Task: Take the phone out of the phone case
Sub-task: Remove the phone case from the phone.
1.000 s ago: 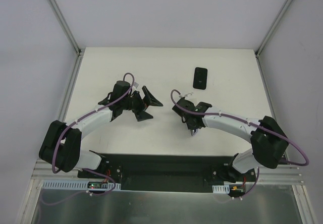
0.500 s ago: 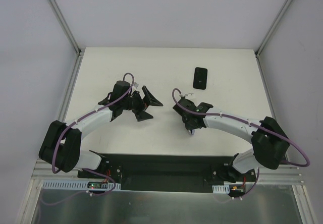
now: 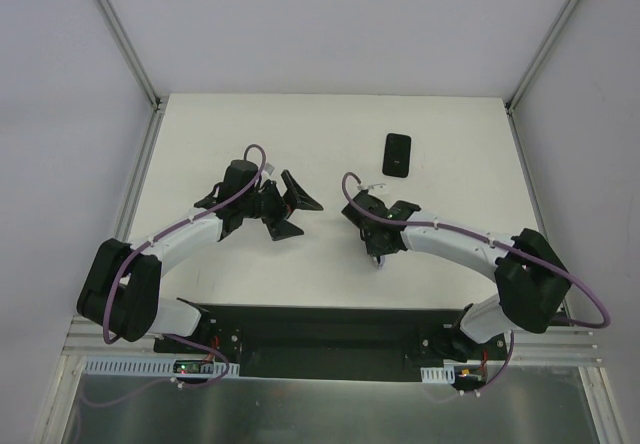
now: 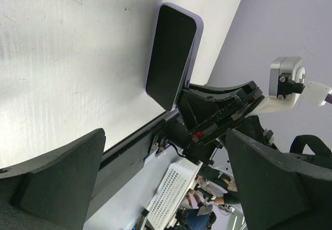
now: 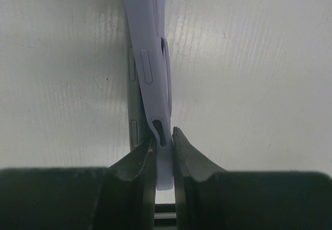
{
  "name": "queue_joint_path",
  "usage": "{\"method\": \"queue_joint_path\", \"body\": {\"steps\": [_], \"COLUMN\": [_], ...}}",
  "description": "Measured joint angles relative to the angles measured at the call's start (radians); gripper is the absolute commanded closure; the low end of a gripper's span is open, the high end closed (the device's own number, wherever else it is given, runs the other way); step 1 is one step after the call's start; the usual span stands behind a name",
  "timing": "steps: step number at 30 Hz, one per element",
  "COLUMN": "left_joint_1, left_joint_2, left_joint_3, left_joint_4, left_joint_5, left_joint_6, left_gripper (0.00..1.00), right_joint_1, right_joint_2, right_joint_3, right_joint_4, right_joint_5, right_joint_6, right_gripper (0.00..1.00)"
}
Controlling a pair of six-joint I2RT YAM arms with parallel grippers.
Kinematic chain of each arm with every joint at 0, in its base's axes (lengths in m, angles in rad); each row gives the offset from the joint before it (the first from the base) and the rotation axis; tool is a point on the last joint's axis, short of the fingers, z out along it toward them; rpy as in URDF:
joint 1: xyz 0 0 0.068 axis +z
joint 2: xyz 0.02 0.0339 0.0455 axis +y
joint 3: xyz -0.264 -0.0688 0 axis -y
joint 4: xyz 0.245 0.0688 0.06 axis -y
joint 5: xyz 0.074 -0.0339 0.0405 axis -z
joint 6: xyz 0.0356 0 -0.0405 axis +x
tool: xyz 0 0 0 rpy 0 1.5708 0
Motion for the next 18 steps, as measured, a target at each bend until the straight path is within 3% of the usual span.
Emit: {"method": "queue_joint_path", "body": {"steps": [18], "left_joint_1": [-0.034], "left_joint_2": [0.002], "left_joint_3": [0.0], "left_joint_4": [-0.003], "left_joint_5": [-0.002], "left_joint_6": [-0.001], "left_gripper": [0.02], "right_joint_1": [-0.039], "right_joint_2": [0.021], "right_joint_3": [-0.015], "right_joint_4": [0.024], "right_joint_5": [-0.045], "right_joint_6": [0.001], "right_gripper": [0.83]}}
